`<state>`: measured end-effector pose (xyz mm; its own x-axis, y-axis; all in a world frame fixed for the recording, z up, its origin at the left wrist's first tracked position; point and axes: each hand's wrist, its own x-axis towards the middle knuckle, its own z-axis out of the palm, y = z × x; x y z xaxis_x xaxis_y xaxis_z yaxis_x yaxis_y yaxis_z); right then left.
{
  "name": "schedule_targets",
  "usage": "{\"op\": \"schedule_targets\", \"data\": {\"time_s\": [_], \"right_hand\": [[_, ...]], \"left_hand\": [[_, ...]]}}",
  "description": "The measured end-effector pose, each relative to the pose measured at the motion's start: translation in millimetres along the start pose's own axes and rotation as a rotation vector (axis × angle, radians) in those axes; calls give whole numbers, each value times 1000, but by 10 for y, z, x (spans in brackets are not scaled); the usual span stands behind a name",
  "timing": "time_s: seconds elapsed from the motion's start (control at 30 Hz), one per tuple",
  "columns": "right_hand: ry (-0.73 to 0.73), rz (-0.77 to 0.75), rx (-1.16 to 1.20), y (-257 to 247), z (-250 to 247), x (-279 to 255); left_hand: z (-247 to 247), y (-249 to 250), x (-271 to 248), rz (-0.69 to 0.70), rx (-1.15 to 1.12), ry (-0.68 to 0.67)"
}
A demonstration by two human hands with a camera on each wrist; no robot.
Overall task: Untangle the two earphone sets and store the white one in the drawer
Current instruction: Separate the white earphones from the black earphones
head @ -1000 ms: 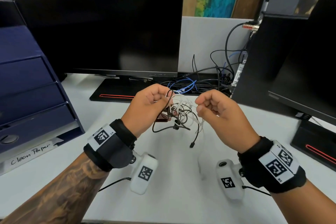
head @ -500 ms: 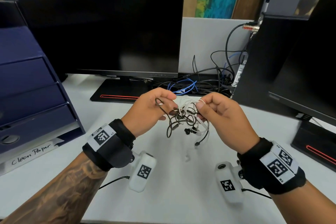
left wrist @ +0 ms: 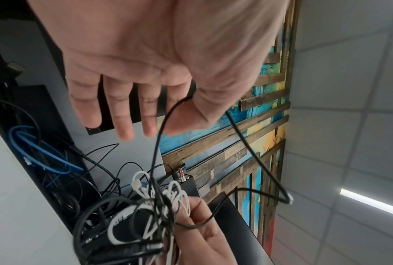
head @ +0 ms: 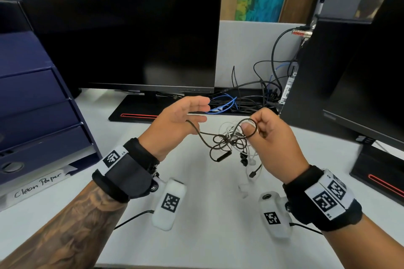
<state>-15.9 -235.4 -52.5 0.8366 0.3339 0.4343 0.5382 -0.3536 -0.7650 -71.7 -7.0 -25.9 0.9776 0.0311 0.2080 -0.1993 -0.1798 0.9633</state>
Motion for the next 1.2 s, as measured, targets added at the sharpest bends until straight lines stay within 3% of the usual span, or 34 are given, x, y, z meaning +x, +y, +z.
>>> {"op": "schedule_targets", "data": {"time_s": [0.13,0.3,0.5,0.7,0.8,0.97,1.2], "right_hand": [[26,-19,-251,76,0,14],[33,-2,-271,89,-30,24],[-2,107,-119,77,-49,38],[-112,190,138,-55,-13,19],[-152,183,198,-95,19,-5],[-187,191,351,-158,31,-24],[-186,184,495,-133,30,-6]], "left_hand": [[13,-6,8,-41,26,-18],[8,-78,31,-64,195,54],[9,-84,16,-100,103,36],[107,-84,23,42,104,154],[202,-118,0,123,155,78],[287,-252,-23,100,272,-36],[267,-325,10,92,295,72]]}}
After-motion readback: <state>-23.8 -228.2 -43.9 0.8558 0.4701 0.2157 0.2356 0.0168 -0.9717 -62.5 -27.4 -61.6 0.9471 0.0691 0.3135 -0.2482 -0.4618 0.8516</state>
